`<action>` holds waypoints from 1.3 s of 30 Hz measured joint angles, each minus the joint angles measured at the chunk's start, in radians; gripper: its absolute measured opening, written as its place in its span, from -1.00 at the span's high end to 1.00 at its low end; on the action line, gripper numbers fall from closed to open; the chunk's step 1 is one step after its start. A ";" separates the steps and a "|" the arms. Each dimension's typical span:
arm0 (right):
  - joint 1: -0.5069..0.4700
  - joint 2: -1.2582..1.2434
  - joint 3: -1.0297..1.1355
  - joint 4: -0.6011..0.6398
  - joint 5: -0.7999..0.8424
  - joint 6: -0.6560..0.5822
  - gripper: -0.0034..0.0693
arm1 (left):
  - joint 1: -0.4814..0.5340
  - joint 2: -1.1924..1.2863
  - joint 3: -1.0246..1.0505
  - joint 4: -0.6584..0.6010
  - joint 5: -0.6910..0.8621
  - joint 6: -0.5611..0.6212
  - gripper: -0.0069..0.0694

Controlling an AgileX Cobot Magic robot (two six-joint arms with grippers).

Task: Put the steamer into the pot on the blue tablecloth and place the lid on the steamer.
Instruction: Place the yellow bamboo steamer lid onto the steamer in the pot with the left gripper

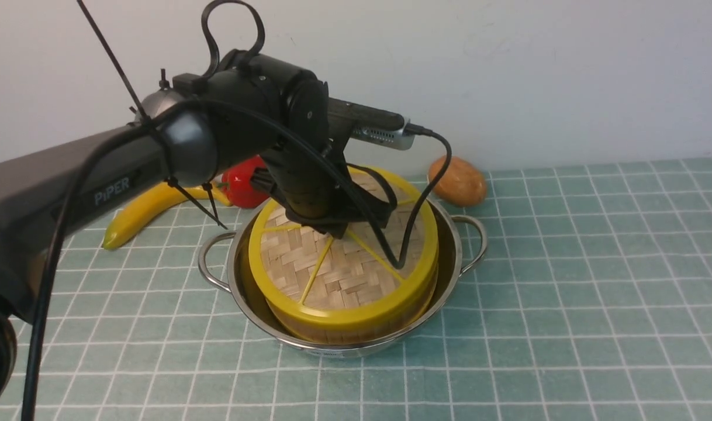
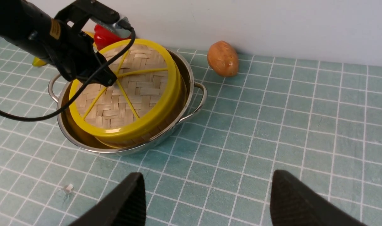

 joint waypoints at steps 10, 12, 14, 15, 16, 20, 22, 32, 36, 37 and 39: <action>0.000 0.000 0.001 0.000 0.000 0.000 -0.51 | -0.001 0.008 -0.001 -0.003 -0.018 0.003 0.56; 0.000 0.000 0.001 0.000 0.000 0.000 -0.51 | -0.001 0.015 -0.001 -0.004 -0.018 0.004 0.56; 0.000 0.000 0.001 0.000 0.000 0.000 -0.51 | -0.001 0.017 -0.002 -0.004 -0.018 0.004 0.56; 0.000 0.000 0.001 0.000 0.000 0.000 -0.51 | -0.001 0.018 -0.002 -0.004 -0.018 0.004 0.56; 0.000 0.000 0.001 0.000 0.000 0.000 -0.51 | -0.001 0.018 -0.002 -0.004 -0.018 0.004 0.56; 0.000 0.000 0.002 0.000 0.000 0.000 -0.51 | -0.001 0.018 -0.003 -0.004 -0.018 0.004 0.56; 0.000 0.000 0.002 0.000 0.000 0.000 -0.51 | -0.001 0.018 -0.003 -0.004 -0.018 0.004 0.56; 0.000 0.000 0.002 0.003 0.000 0.000 -0.51 | -0.001 0.025 -0.131 0.002 0.081 0.046 0.12; 0.000 0.000 0.002 0.000 0.000 -0.008 -0.51 | -0.001 -0.047 -0.252 0.002 0.161 0.058 -0.44; 0.000 0.000 0.002 -0.005 0.000 -0.011 -0.50 | -0.001 -0.077 -0.281 0.004 0.177 0.068 -0.59; 0.000 0.000 0.003 -0.028 0.000 -0.015 -0.45 | -0.001 -0.145 -0.302 0.004 0.195 0.079 -0.74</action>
